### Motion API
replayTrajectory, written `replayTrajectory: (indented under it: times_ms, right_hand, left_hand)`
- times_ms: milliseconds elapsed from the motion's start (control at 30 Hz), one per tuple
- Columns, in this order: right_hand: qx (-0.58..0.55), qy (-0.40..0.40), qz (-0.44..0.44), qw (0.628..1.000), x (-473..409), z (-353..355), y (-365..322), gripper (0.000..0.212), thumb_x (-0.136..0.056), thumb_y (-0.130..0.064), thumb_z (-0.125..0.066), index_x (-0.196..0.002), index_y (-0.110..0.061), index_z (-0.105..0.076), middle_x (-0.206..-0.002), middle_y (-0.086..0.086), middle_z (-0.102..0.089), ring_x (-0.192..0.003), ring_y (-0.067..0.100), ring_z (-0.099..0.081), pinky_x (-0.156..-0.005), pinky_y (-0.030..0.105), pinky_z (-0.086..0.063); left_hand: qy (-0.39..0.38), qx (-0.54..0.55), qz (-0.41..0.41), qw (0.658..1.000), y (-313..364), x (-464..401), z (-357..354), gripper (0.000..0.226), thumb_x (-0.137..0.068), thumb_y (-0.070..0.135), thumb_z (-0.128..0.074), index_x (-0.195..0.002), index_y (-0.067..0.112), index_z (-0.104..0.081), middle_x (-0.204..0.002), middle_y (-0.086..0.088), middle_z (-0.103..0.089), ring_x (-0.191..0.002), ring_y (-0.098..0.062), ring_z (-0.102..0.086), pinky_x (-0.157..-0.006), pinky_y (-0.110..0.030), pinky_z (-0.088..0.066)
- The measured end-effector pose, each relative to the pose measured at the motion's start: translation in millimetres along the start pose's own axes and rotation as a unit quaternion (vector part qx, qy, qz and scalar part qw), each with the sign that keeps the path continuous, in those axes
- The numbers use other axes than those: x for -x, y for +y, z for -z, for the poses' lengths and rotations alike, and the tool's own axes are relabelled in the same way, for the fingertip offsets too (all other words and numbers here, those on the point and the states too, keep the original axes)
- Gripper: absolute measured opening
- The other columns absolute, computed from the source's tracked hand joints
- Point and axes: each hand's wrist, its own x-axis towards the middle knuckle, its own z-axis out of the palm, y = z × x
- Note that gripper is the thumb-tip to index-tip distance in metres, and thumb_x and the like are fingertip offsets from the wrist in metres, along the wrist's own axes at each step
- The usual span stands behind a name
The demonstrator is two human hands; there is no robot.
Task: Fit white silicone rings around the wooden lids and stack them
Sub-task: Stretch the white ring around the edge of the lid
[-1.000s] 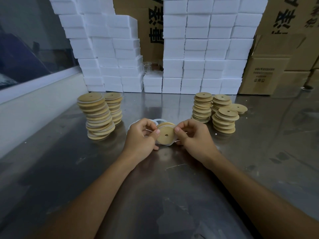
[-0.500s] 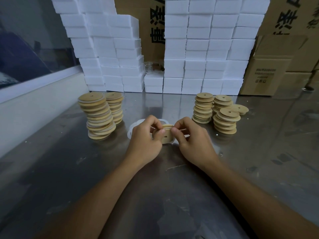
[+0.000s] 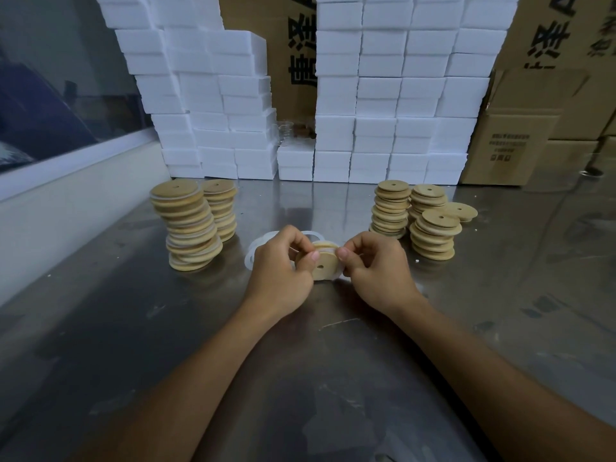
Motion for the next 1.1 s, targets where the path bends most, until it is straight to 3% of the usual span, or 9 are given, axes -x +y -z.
replayTrajectory:
  times_ms: [67,200,367,633,800,967,1033,1100]
  right_hand:
    - [-0.005,0.001,0.004,1.000,0.4,-0.3,-0.3,0.019,-0.090,-0.013,-0.069,-0.073,-0.018,-0.063,-0.069,0.005,-0.068,-0.069,0.028,-0.067,-0.066,0.044,-0.058]
    - [-0.015,0.010,0.014,1.000,1.8,-2.2,-1.5,0.014,-0.090,-0.017,-0.069,-0.077,-0.018,-0.064,-0.069,0.002,-0.068,-0.065,0.020,-0.066,-0.061,0.037,-0.058]
    - [-0.051,-0.010,-0.001,0.999,1.9,-1.2,-1.0,0.010,-0.093,-0.020,-0.066,-0.083,-0.018,-0.065,-0.077,0.005,-0.070,-0.073,0.023,-0.069,-0.068,0.050,-0.059]
    - [-0.051,-0.014,0.038,0.998,4.7,-1.7,-4.1,0.015,-0.090,-0.011,-0.070,-0.087,-0.025,-0.067,-0.085,-0.010,-0.072,-0.079,0.012,-0.070,-0.069,0.045,-0.060]
    - [-0.043,-0.007,0.042,0.998,4.7,-1.4,-3.0,0.017,-0.089,-0.007,-0.069,-0.082,-0.021,-0.065,-0.083,-0.007,-0.071,-0.077,0.013,-0.069,-0.069,0.045,-0.059]
    - [-0.032,-0.022,0.053,0.998,5.4,-2.7,-3.0,0.014,-0.090,-0.009,-0.068,-0.084,-0.021,-0.066,-0.080,-0.010,-0.070,-0.076,0.010,-0.068,-0.068,0.040,-0.060]
    - [-0.029,-0.027,0.059,0.997,5.2,-3.3,-2.0,0.010,-0.090,-0.010,-0.068,-0.085,-0.019,-0.066,-0.079,-0.010,-0.069,-0.075,0.009,-0.068,-0.067,0.037,-0.060]
    - [-0.028,-0.033,0.058,0.997,4.6,-4.3,-0.8,0.007,-0.090,-0.014,-0.069,-0.085,-0.018,-0.067,-0.078,-0.011,-0.070,-0.075,0.007,-0.068,-0.067,0.031,-0.059]
  left_hand:
    - [0.005,0.003,0.012,1.000,1.2,-0.6,0.2,0.026,-0.086,0.008,-0.069,-0.077,0.027,-0.054,-0.088,-0.002,-0.065,-0.082,-0.023,-0.066,-0.062,-0.049,-0.058]
    - [0.018,0.078,0.089,0.993,1.9,0.3,-1.7,0.021,-0.091,0.005,-0.063,-0.078,0.018,-0.054,-0.086,-0.014,-0.067,-0.050,-0.020,-0.066,-0.040,-0.027,-0.052]
    - [0.024,0.150,0.134,0.979,2.1,-0.3,-4.2,0.021,-0.092,0.000,-0.060,-0.077,0.013,-0.054,-0.091,-0.017,-0.063,-0.071,-0.024,-0.069,-0.048,-0.035,-0.059]
    - [0.031,0.201,0.180,0.962,-0.9,-2.6,-3.4,0.020,-0.094,0.000,-0.057,-0.078,0.012,-0.054,-0.107,-0.020,-0.062,-0.096,-0.035,-0.066,-0.053,-0.035,-0.059]
    - [0.012,0.121,0.089,0.989,-0.2,-0.8,-1.9,0.023,-0.091,0.003,-0.061,-0.078,0.021,-0.054,-0.099,-0.013,-0.063,-0.089,-0.028,-0.068,-0.050,-0.035,-0.058]
    - [-0.002,0.046,0.007,0.999,-0.8,0.0,-0.5,0.018,-0.088,0.015,-0.064,-0.082,0.030,-0.056,-0.093,0.001,-0.063,-0.092,-0.026,-0.064,-0.063,-0.055,-0.058]
    - [-0.012,0.032,-0.014,0.999,-0.6,0.8,-0.2,0.013,-0.087,0.021,-0.062,-0.084,0.031,-0.055,-0.090,0.006,-0.063,-0.091,-0.023,-0.063,-0.064,-0.054,-0.057]
    - [-0.011,0.020,-0.033,0.999,-0.1,1.2,-0.1,0.011,-0.086,0.023,-0.061,-0.082,0.030,-0.054,-0.084,0.010,-0.062,-0.087,-0.015,-0.062,-0.068,-0.043,-0.057]
